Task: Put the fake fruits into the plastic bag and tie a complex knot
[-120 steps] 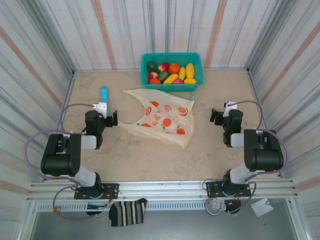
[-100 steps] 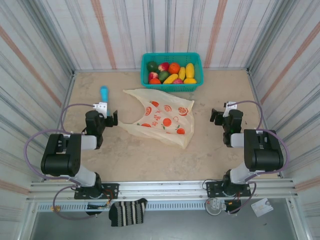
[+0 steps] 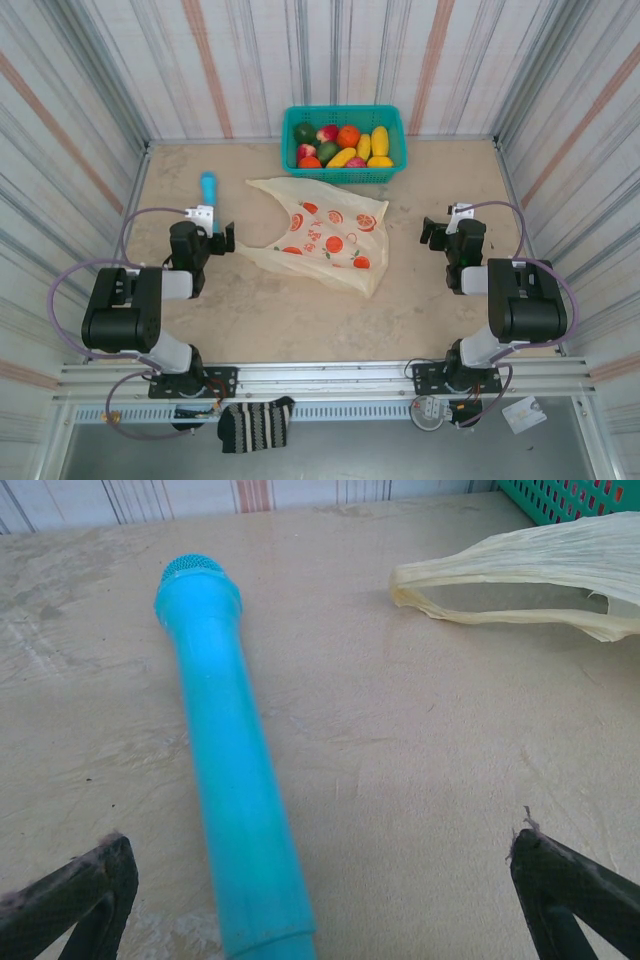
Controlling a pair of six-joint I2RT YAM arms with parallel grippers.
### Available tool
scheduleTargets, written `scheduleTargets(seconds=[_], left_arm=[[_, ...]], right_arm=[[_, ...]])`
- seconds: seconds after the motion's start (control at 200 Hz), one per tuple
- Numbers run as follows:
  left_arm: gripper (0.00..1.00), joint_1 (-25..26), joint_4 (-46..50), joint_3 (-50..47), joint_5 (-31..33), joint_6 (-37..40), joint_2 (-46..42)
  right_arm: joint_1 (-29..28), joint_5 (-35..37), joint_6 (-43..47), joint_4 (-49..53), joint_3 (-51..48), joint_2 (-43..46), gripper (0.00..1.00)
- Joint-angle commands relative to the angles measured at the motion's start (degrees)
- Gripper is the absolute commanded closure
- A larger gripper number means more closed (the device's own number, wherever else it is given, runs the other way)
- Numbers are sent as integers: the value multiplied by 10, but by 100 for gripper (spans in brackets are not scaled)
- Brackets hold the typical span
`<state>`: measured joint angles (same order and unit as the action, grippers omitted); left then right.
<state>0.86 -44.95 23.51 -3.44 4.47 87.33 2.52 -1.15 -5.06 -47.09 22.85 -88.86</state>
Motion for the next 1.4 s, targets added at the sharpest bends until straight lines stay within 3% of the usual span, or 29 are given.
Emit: scheduleTargets(seconds=[0.0, 0.175, 0.271, 0.391, 0.541, 0.666, 0.761, 0.827, 0.867, 0.907, 0.977, 1.022, 1.062, 1.102, 1.222, 1.287, 1.393], left_arm=[[1, 3, 3, 4, 1, 5, -7], [1, 1, -2, 0, 0, 4, -10], [1, 3, 25, 0, 33, -9, -48], [1, 16, 126, 19, 121, -27, -142], [1, 50, 191, 58, 157, -37, -230], [1, 111, 329, 164, 182, -110, -284], [1, 164, 489, 267, 126, -183, -328], [1, 213, 602, 339, 67, -164, -349], [1, 244, 671, 377, 19, -128, -359], [1, 260, 737, 409, 2, -131, -366], [1, 244, 800, 427, 6, -194, -394], [1, 237, 819, 408, 40, -254, -421], [1, 236, 824, 388, 57, -290, -439], [1, 235, 825, 374, 38, -298, -450], [1, 236, 809, 325, -36, -337, -457], [1, 236, 829, 306, -3, -374, -452], [1, 227, 887, 300, 56, -433, -438]], right_arm=[[-2, 9, 7, 1, 4, 0, 1], [6, -5, 2, 2, 3, 1, 1], [3, -11, 9, -2, 1, 13, 1], [-34, 66, 25, 171, 60, 105, 1], [-76, 65, -10, 265, 123, 221, 1], [-170, 87, -41, 369, 209, 307, 1], [-285, 166, -55, 510, 302, 339, 1], [-343, 208, -106, 644, 377, 343, 1], [-347, 162, -145, 753, 427, 341, 1], [-339, 101, -146, 791, 444, 347, 1], [-316, 68, -192, 779, 408, 382, 1], [-271, -43, -197, 737, 372, 400, 1], [-239, -116, -220, 735, 371, 385, 1], [-233, -144, -219, 764, 389, 353, 1], [-295, -91, -197, 742, 371, 280, 3], [-330, -63, -165, 779, 415, 203, 14], [-361, -85, -146, 824, 497, 56, 24]])
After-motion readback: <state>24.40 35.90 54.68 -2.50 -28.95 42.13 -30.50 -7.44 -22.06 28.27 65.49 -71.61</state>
